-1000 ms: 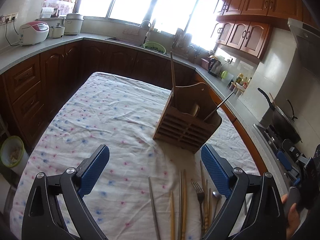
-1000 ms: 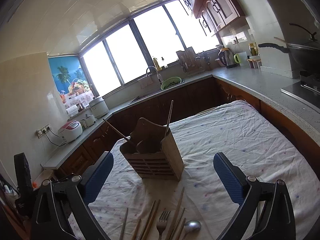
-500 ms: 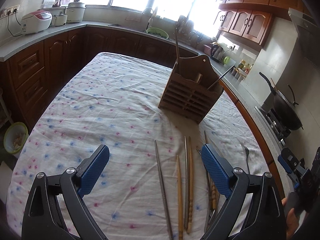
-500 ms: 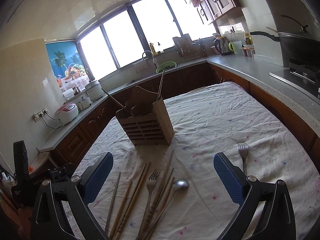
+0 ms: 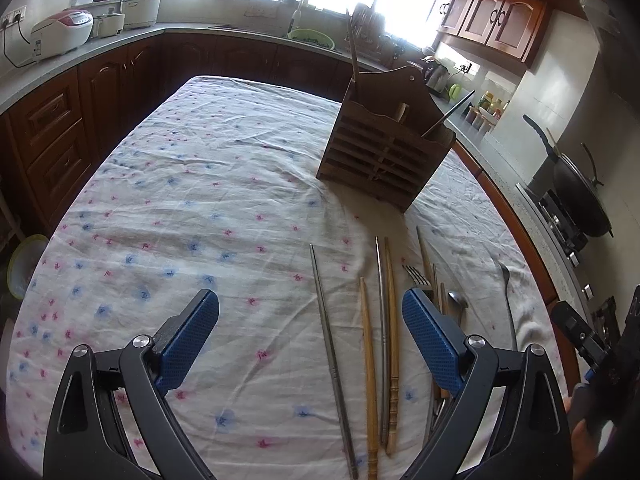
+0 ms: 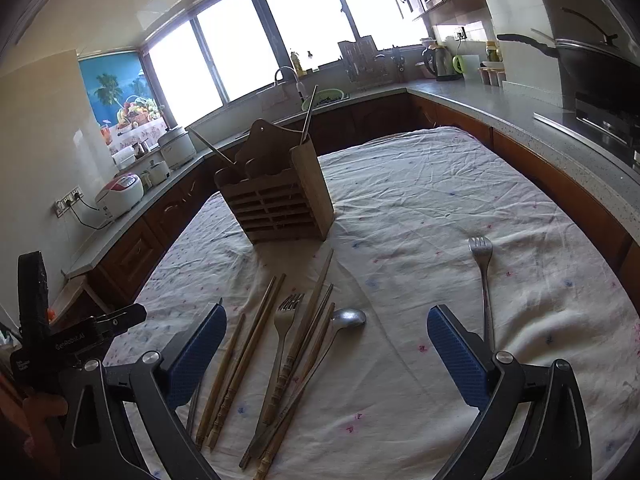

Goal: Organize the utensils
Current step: 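Withdraw both open tools from the holder back toward the utensils, then grasp a metal chopstick with the left tool while the right tool grasps a silver spoon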

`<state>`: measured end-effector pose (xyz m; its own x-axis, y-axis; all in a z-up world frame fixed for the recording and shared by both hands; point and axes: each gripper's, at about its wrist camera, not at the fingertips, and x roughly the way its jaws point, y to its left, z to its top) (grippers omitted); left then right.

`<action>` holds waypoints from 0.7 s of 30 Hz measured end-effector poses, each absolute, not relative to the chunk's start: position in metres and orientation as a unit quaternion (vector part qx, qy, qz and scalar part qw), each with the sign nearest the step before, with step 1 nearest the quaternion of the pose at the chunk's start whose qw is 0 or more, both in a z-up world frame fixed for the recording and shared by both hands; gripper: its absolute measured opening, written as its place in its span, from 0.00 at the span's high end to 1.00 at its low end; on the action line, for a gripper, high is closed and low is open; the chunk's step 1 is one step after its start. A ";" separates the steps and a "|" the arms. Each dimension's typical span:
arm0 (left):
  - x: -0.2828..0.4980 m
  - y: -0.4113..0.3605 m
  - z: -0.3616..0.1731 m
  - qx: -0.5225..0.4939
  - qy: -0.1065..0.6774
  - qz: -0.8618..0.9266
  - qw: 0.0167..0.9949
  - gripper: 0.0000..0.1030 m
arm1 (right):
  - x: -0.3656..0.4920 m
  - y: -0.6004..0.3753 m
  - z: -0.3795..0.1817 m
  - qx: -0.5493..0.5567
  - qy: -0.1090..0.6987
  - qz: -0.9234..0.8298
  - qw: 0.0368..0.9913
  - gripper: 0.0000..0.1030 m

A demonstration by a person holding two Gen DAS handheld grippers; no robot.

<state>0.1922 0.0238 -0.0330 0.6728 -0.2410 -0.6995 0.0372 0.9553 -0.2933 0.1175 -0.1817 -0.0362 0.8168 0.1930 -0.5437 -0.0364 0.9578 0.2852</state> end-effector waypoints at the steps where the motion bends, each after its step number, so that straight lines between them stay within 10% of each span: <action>1: 0.193 0.023 -0.034 -0.128 0.400 -0.077 0.904 0.08 | 0.118 -0.180 -0.037 0.131 0.299 0.062 0.943 0.01; 14: 0.217 0.009 -0.052 -0.099 0.434 -0.076 0.892 0.10 | 0.136 -0.170 -0.052 0.122 0.332 0.062 0.933 0.03; 21: 0.234 -0.001 -0.063 -0.088 0.458 -0.086 0.881 0.29 | 0.157 -0.170 -0.071 0.130 0.377 0.057 0.915 0.35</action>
<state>0.2343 -0.0009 -0.0629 0.5659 -0.2325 -0.7910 0.0721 0.9697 -0.2334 0.1572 -0.1703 -0.0710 0.7093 0.2033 -0.6749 -0.0068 0.9594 0.2818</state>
